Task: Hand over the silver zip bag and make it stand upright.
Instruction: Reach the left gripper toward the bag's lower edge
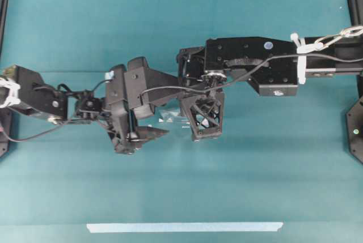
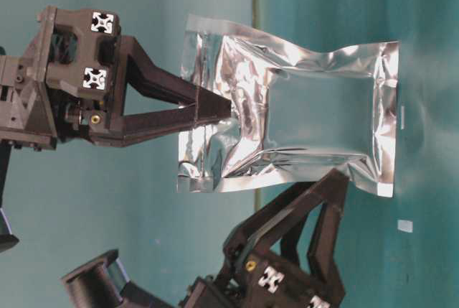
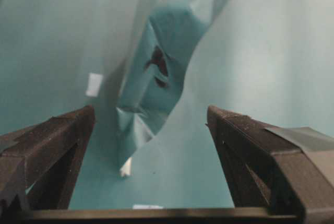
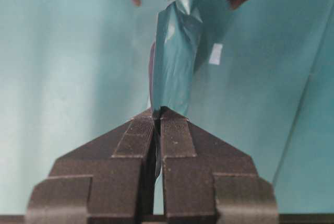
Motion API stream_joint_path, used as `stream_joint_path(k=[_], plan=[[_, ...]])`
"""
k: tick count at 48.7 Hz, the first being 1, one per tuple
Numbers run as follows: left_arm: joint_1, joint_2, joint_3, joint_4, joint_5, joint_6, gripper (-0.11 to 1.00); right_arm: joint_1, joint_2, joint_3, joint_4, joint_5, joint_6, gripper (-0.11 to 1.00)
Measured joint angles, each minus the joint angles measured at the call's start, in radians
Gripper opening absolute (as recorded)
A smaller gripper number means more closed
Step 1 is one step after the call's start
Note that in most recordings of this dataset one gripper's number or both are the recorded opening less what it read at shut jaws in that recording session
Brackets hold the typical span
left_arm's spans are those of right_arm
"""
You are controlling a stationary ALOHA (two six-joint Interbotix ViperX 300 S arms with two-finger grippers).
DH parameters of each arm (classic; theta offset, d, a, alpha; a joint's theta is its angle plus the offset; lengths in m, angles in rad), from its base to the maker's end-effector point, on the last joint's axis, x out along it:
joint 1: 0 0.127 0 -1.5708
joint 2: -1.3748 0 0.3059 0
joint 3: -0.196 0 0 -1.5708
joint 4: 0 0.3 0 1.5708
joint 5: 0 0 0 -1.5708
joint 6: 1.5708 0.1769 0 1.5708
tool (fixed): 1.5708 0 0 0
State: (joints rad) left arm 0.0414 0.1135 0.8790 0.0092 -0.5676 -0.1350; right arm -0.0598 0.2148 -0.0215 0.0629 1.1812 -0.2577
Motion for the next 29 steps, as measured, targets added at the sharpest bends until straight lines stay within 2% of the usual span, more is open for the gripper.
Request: stream_joint_path(k=[18, 29], plan=[[-0.002, 0.115, -0.087, 0.000, -0.078, -0.005, 0.96, 0.000, 0.000, 0.000, 0.000, 0.002, 0.000, 0.01], [-0.002, 0.152, -0.132, 0.000, -0.086, -0.011, 0.94, 0.005, 0.002, 0.000, 0.000, 0.005, 0.000, 0.01]])
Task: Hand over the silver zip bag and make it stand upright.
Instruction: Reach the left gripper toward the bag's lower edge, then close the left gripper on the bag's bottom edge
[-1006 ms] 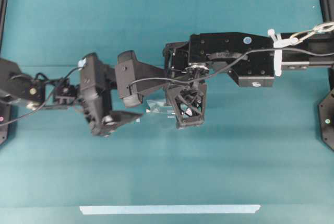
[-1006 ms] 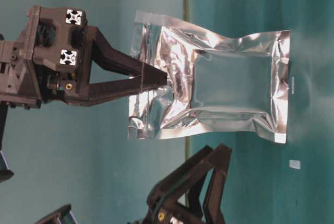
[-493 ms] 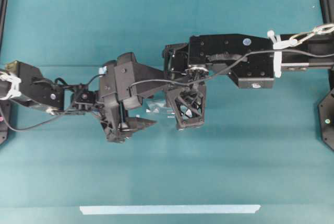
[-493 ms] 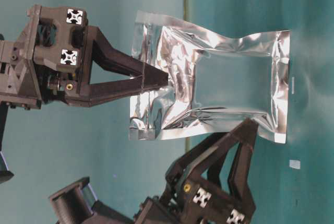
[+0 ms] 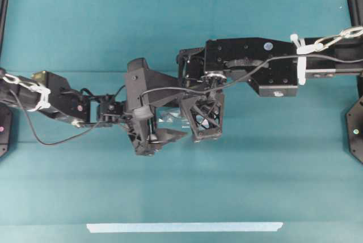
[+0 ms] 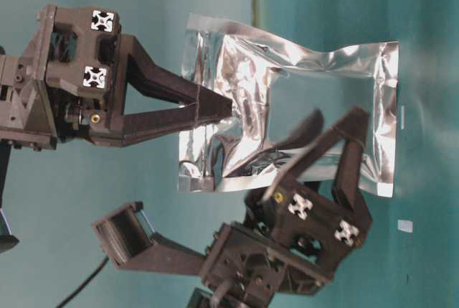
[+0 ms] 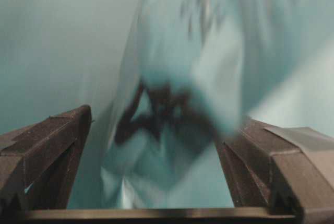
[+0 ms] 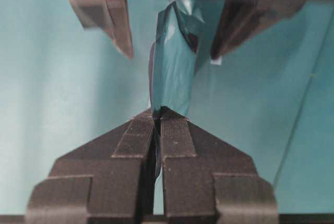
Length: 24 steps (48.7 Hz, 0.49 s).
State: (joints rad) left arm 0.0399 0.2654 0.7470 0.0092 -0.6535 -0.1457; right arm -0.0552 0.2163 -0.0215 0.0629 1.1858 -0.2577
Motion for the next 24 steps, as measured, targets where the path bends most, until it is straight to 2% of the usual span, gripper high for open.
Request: stream_joint_path(k=[4, 6, 10, 13, 15, 24], plan=[[-0.002, 0.002, -0.009, -0.002, -0.002, -0.011, 0.88, 0.000, 0.000, 0.000, 0.000, -0.002, 0.002, 0.01], [-0.002, 0.003, -0.011, -0.002, -0.003, -0.014, 0.82, 0.000, -0.002, 0.000, 0.000, -0.003, 0.006, 0.01], [-0.002, 0.006, -0.011, 0.000, -0.003, -0.017, 0.62, 0.002, -0.002, 0.000, 0.000, -0.003, 0.015, 0.01], [-0.002, 0.008, -0.011, 0.000, -0.003, -0.009, 0.42, 0.002, 0.000, 0.000, 0.000, -0.005, 0.020, 0.01], [0.000, 0.008, -0.011, 0.000, -0.005, -0.003, 0.34, 0.002, 0.000, 0.000, -0.005, -0.003, 0.023, 0.01], [-0.002, 0.009, -0.011, 0.000, 0.006, 0.017, 0.33, 0.002, 0.000, 0.000, -0.005, -0.005, 0.026, 0.01]])
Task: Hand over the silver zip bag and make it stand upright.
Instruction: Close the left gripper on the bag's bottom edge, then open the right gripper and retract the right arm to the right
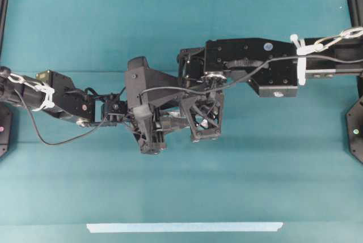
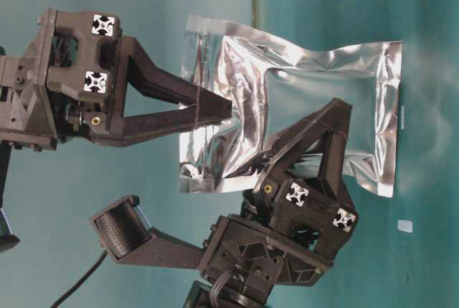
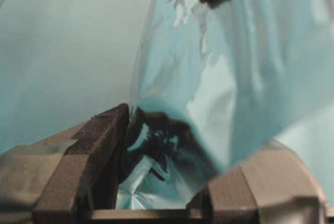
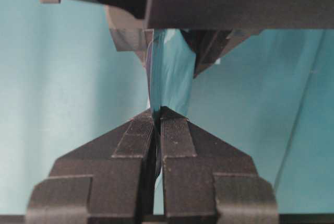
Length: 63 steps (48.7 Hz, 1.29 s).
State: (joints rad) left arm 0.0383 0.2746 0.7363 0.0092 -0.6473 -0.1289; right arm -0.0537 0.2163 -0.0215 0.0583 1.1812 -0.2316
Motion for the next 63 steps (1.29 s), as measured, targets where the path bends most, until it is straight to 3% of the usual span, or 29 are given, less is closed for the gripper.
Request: stream_joint_path(k=[33, 39, 47, 51, 63], plan=[[-0.002, -0.002, 0.008, 0.002, 0.003, 0.006, 0.33, 0.011, 0.000, 0.000, -0.002, -0.012, 0.005, 0.02], [-0.003, -0.002, 0.012, 0.002, 0.003, 0.029, 0.33, 0.015, 0.000, 0.000, 0.000, -0.014, 0.015, 0.19], [-0.003, -0.002, 0.015, 0.002, 0.014, 0.049, 0.29, 0.025, 0.000, 0.000, 0.000, -0.014, 0.048, 0.69], [-0.002, -0.002, 0.014, 0.002, 0.020, 0.051, 0.29, 0.026, 0.000, 0.000, 0.002, -0.014, 0.051, 0.87], [-0.002, -0.002, 0.012, 0.002, 0.025, 0.054, 0.28, 0.032, -0.002, 0.002, 0.002, -0.015, 0.072, 0.87]])
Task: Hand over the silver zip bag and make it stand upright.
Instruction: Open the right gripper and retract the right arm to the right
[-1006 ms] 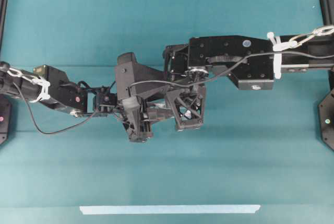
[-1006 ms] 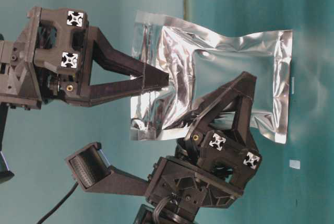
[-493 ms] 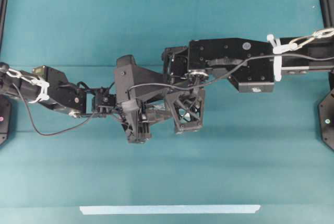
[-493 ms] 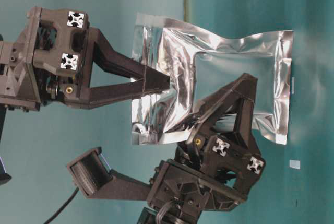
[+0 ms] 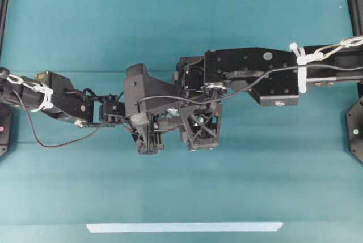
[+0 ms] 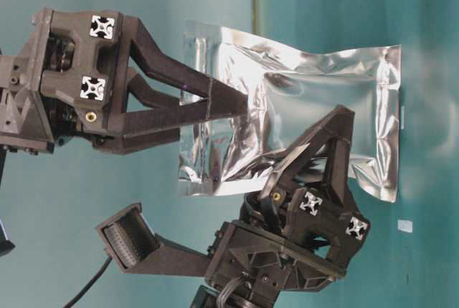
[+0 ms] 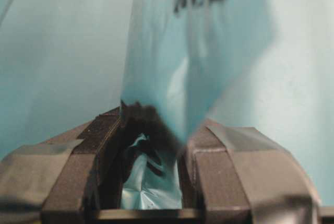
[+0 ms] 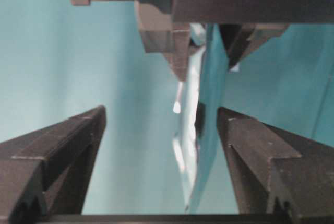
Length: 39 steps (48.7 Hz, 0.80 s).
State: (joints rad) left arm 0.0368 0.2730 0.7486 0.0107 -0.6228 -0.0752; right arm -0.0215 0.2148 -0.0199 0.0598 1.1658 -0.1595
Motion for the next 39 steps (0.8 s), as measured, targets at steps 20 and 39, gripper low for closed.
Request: stream_joint_path(k=[20, 39], plan=[[0.000, 0.000, -0.002, 0.000, 0.000, 0.023, 0.28, -0.005, -0.156, 0.118, -0.044, -0.080, 0.153, 0.87], [0.000, 0.000, -0.002, -0.002, 0.002, 0.025, 0.28, -0.002, -0.380, 0.379, -0.054, -0.344, 0.258, 0.87]])
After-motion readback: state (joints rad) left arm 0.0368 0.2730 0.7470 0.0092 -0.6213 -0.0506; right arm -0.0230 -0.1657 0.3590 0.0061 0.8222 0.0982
